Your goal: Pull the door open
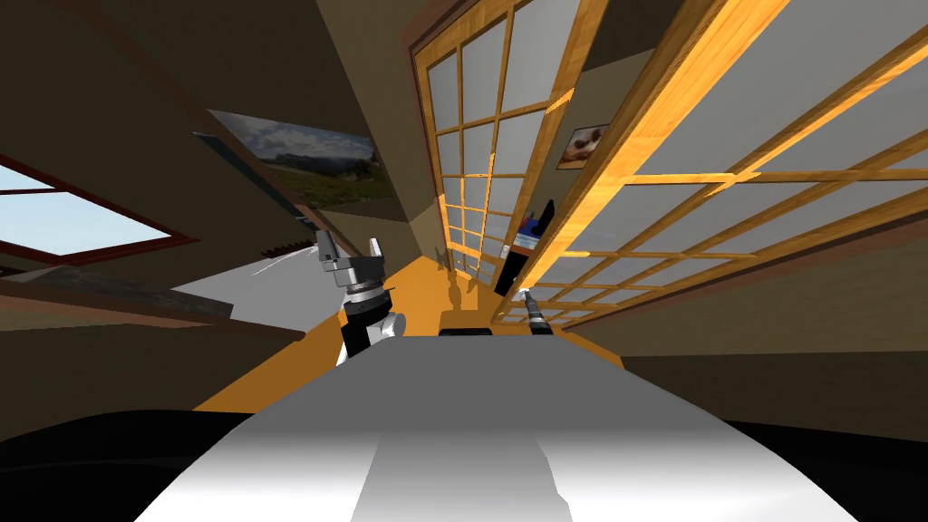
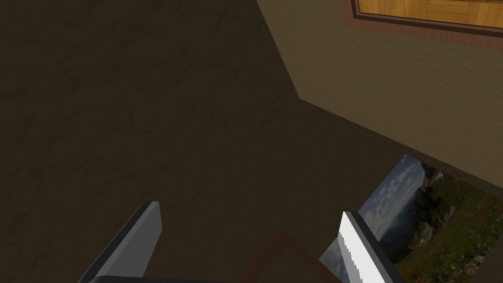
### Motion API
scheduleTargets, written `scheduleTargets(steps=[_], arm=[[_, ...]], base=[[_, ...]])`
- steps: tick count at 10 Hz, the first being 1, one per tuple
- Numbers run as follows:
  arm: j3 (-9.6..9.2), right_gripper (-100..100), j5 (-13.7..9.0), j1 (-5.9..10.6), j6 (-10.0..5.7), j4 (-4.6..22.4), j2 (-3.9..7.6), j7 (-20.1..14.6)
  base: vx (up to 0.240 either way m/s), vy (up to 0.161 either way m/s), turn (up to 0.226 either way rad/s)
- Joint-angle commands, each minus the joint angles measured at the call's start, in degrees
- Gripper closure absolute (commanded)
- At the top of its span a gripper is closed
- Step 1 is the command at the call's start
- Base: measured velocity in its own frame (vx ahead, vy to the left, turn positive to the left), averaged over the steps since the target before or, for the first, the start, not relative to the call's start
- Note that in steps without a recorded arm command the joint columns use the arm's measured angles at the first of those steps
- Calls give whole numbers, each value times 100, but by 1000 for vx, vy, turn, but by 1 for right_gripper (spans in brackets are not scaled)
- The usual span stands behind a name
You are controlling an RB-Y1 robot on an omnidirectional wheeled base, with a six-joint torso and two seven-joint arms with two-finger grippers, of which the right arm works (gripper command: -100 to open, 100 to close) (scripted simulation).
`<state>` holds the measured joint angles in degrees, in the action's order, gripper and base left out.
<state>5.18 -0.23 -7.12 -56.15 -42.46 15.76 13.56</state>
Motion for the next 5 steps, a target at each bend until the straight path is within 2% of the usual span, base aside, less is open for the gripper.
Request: scheduleTargets(steps=[1,4,5], arm=[[-117,100,-75,7,22,-16,-68,-286],[-164,100,-163,36,34,0,-63,-550],[-210,100,-251,66,47,17,-59,-786]], base=[[-36,-22,55],[-34,-17,43],[-38,-16,49]])
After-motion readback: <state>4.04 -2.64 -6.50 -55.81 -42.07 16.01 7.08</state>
